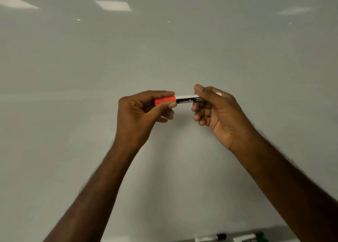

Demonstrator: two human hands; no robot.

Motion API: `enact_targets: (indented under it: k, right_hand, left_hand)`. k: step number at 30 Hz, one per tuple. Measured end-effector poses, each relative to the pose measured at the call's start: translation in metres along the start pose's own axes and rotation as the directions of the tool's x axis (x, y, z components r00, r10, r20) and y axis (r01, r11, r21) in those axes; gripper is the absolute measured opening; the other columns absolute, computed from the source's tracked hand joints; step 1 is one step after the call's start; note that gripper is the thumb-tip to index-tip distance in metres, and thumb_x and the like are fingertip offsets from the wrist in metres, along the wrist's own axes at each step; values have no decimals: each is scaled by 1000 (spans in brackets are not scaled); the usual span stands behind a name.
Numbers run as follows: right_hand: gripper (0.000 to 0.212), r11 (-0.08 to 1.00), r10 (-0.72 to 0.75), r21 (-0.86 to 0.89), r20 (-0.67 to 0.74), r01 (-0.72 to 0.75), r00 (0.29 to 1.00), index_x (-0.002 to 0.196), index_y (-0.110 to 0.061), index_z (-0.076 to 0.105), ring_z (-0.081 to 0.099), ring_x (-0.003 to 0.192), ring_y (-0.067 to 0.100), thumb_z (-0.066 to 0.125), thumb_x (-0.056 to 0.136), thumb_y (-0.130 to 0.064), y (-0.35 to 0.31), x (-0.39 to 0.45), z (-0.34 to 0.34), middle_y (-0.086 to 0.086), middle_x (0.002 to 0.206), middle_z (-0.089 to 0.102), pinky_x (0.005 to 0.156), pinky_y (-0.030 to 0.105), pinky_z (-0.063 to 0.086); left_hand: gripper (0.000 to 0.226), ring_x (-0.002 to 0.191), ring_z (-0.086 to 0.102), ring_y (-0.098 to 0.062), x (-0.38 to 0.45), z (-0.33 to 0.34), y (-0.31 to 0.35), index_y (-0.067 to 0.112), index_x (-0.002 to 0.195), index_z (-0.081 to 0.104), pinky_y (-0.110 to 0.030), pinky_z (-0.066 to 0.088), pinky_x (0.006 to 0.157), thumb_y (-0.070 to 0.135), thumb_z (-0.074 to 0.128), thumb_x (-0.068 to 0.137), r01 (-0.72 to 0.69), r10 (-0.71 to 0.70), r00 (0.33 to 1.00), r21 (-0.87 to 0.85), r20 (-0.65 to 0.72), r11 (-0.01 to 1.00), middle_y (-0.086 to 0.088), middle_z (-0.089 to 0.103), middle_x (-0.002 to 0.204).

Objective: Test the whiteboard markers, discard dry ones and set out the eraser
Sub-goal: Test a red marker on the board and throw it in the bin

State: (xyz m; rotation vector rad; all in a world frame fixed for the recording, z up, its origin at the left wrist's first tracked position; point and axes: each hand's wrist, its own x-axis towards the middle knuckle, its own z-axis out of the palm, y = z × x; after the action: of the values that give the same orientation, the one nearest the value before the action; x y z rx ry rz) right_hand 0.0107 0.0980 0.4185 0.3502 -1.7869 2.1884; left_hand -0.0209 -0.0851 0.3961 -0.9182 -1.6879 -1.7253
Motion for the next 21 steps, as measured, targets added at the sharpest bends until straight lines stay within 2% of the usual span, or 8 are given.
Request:
enact_targets:
  k: [4, 9, 11, 14, 17, 21]
  right_hand:
    - [11, 997, -17, -78, -106, 9, 994, 97, -14, 68, 63, 58, 16, 61, 96, -23, 5, -16, -47, 6, 75, 70, 46, 21, 46]
    - [13, 985, -10, -167, -268, -36, 963, 96, -14, 70, 66, 64, 16, 61, 95, -24, 4, -47, -108, 8, 81, 73, 50, 23, 48]
    - [14, 982, -2, -177, -347, -63, 938, 95, -14, 70, 66, 64, 16, 62, 95, -26, 1, -61, -132, 7, 81, 73, 51, 23, 49]
    - [18, 977, -2, -192, -450, -94, 893, 93, -14, 69, 66, 65, 15, 66, 89, -32, -6, -86, -166, 6, 81, 73, 52, 23, 49]
    - [27, 974, -13, -200, -528, -109, 849, 91, -14, 70, 65, 66, 17, 70, 78, -37, -11, -113, -197, 8, 82, 73, 53, 23, 48]
    - [22, 973, -30, -198, -627, -122, 778, 90, -14, 73, 66, 69, 18, 73, 79, -33, -15, -149, -235, 11, 85, 73, 54, 24, 49]
  left_hand:
    - [11, 56, 70, -29, -3, 37, -14, 9, 97, 77, -42, 63, 60, 8, 74, 87, 72, -71, 997, -99, 15, 992, -8, 73, 66]
    - [19, 65, 74, -27, -14, 100, -30, 12, 99, 76, -44, 63, 66, 17, 77, 81, 140, -106, 974, -164, 199, 976, -6, 76, 75]
    - [26, 69, 75, -24, -18, 128, -34, 16, 103, 74, -41, 63, 67, 20, 78, 77, 162, -107, 952, -176, 286, 971, -3, 77, 81]
    - [25, 70, 75, -24, -27, 171, -40, 19, 103, 74, -40, 63, 67, 11, 79, 80, 212, -111, 912, -222, 396, 952, -3, 78, 81]
    - [23, 71, 75, -24, -37, 212, -44, 22, 100, 75, -41, 63, 66, 7, 77, 83, 251, -100, 879, -275, 466, 928, -1, 77, 81]
    - [22, 77, 75, -21, -54, 264, -48, 23, 98, 77, -40, 63, 65, 11, 81, 81, 260, -74, 844, -285, 531, 922, 3, 77, 86]
